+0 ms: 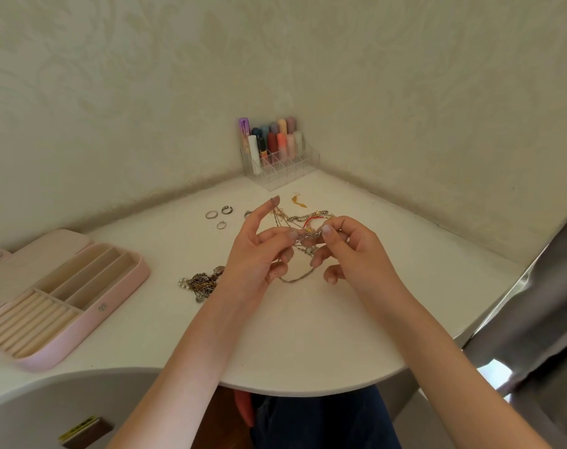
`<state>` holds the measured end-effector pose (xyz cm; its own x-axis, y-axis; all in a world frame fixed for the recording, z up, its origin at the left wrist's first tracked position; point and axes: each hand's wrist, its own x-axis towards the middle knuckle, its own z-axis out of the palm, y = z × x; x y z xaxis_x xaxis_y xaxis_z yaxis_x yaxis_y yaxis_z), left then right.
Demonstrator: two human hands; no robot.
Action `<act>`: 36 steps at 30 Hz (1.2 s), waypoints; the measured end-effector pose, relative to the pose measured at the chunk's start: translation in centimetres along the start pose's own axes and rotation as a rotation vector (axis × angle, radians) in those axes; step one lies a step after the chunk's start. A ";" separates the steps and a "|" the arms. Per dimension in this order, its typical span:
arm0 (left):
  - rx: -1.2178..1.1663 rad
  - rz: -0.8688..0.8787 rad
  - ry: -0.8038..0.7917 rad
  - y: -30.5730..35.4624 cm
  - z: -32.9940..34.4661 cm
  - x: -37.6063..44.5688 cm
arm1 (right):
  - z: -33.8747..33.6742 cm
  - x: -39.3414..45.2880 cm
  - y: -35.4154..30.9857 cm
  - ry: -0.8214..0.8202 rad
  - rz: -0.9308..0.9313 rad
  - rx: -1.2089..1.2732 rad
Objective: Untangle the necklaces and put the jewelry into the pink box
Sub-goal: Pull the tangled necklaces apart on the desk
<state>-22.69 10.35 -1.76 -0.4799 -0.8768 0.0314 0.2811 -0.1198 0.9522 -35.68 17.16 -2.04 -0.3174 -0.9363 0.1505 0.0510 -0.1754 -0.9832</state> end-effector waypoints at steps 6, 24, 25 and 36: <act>0.049 0.009 -0.021 0.0 0.0 0.0 | -0.2 0.1 0.1 -0.013 0.058 0.098; 0.156 0.070 0.039 -0.2 0.0 -0.2 | -0.8 0.4 1.0 -0.100 0.113 0.111; 0.160 0.076 0.042 -0.2 0.0 -0.2 | -0.8 0.4 1.1 -0.093 0.093 0.075; 0.298 0.069 0.078 -0.6 0.3 -0.2 | 0.0 0.7 1.3 -0.058 0.049 -0.086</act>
<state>-23.04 10.74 -2.23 -0.4000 -0.9124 0.0862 0.0487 0.0728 0.9962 -35.87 16.31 -3.23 -0.2613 -0.9595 0.1050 -0.0168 -0.1042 -0.9944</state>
